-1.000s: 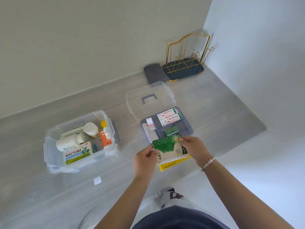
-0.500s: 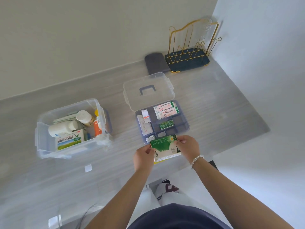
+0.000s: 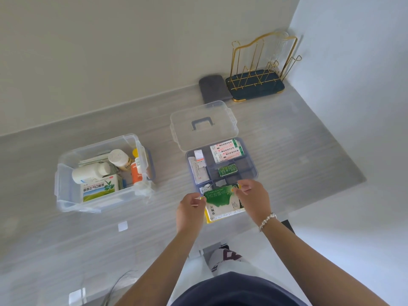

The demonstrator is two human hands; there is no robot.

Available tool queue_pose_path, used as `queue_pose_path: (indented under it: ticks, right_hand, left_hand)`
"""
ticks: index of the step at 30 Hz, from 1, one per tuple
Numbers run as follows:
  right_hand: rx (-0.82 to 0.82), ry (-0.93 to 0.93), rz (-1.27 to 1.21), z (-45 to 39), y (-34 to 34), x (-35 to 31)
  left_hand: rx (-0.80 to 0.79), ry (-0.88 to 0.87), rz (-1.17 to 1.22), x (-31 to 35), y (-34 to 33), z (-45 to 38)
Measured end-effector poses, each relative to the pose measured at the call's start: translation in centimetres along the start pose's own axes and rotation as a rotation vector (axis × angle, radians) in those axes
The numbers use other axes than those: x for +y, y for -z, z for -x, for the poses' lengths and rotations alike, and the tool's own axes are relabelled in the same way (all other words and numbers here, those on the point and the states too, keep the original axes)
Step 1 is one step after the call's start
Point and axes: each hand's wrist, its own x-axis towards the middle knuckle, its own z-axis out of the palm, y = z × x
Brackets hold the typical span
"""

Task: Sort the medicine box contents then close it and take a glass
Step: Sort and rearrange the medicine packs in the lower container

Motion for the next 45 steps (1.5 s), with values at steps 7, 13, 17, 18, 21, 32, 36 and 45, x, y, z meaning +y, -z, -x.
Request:
queue_pose_path:
  ticks: [7,13,17,18,21,32,36,45]
  right_hand:
    - [-0.075,0.168,-0.089,1.8,-1.4,-5.7]
    - [-0.159,0.323,-0.200,3.3,-4.9,-11.7]
    - [-0.200,0.387,-0.205,3.9,-8.4,-15.2]
    - [-0.211,0.406,-0.195,4.0,-9.3,-16.0]
    - [-0.244,0.442,-0.187,4.4,-11.7,-18.0]
    - [-0.347,0.380,0.086,3.6,-19.0,-20.8]
    - [-0.433,0.305,0.219,2.8,-21.1,-21.6]
    - [-0.624,0.027,0.345,0.3,-23.8,-23.1]
  left_hand:
    - [0.035,-0.196,-0.017,1.9,5.0,0.1]
    - [0.161,-0.320,-0.046,2.7,11.6,-0.3]
    - [0.246,-0.356,-0.062,2.2,16.1,-1.2]
    - [0.261,-0.352,-0.059,2.0,17.2,-1.5]
    - [0.287,-0.329,-0.057,1.1,20.1,-2.3]
    - [0.186,-0.198,-0.108,-1.7,25.2,-7.2]
    - [0.189,-0.159,-0.136,-2.2,25.3,-8.4]
    - [0.241,-0.284,-0.174,-1.5,25.5,-11.3]
